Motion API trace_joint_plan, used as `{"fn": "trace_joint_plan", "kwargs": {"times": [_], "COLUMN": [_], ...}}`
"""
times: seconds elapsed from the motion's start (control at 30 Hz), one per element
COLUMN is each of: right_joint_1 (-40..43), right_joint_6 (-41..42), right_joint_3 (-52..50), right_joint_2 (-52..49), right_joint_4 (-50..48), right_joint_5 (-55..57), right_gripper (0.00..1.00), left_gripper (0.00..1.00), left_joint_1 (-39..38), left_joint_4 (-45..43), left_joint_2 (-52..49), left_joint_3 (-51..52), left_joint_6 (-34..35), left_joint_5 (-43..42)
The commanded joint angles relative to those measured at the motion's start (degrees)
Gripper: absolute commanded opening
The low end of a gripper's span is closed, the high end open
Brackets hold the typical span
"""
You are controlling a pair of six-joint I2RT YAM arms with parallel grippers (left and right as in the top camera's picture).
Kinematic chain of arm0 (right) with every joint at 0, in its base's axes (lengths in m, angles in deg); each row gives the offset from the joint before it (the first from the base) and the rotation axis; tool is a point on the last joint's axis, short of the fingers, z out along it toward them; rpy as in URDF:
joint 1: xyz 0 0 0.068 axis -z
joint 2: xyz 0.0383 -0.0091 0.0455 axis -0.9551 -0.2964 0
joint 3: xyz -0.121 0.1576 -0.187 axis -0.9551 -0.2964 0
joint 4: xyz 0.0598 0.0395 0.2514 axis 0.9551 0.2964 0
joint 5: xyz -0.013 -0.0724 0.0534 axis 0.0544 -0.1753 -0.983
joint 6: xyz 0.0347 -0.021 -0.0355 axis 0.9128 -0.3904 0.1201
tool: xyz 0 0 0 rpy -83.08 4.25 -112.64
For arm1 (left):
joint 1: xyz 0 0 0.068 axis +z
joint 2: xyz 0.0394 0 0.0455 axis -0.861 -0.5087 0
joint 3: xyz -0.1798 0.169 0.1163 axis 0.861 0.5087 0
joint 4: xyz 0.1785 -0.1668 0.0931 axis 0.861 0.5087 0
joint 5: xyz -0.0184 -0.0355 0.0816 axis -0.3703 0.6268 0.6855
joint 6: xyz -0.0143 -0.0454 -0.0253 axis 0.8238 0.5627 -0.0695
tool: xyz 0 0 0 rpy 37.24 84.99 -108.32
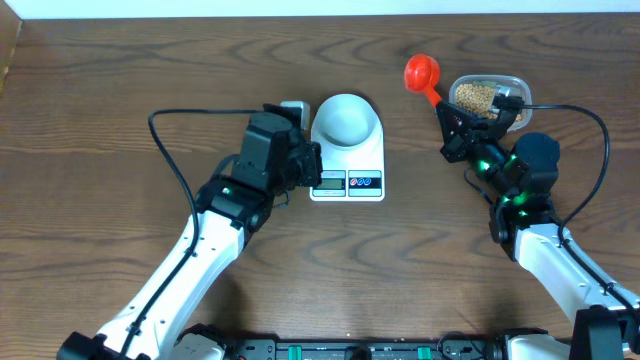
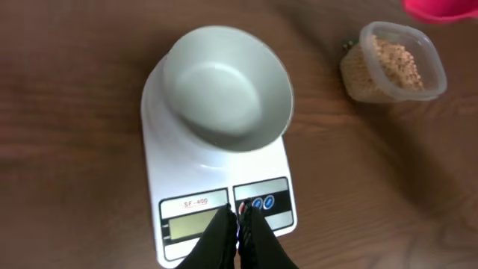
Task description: Scoop item into bowl and weigh 50g on scale
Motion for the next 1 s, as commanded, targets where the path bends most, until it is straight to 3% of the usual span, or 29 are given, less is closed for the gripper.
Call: {"fn": "trace_joint_plan", "kwargs": {"times": [0.0,0.47,0.97], "right_joint_1": [0.2,0.2,0.2], "right_joint_6": [-0.7,-2.5,-3.9], "right_joint_3": [0.9,0.9,0.9], "right_joint_2": [0.0,0.0,0.0], "right_joint_4": [-0.2,0.1,0.3], "right_joint_5": [1.9,2.0,2.0], "right_gripper": [0.01,0.01,0.01], "left_gripper": [0.07,0.07,0.08], "left_joint_1": [-2.6,-13.4,-13.8], "left_joint_4": [1.4,3.9,1.3], "left_joint_2": [0.8,-9.9,-21.1], "left_joint_3": [-3.3,-3.4,-3.4], "left_joint_6": [-3.8,-10.1,-16.8], "left_joint_5": [2.9,3.1,7.8]}}
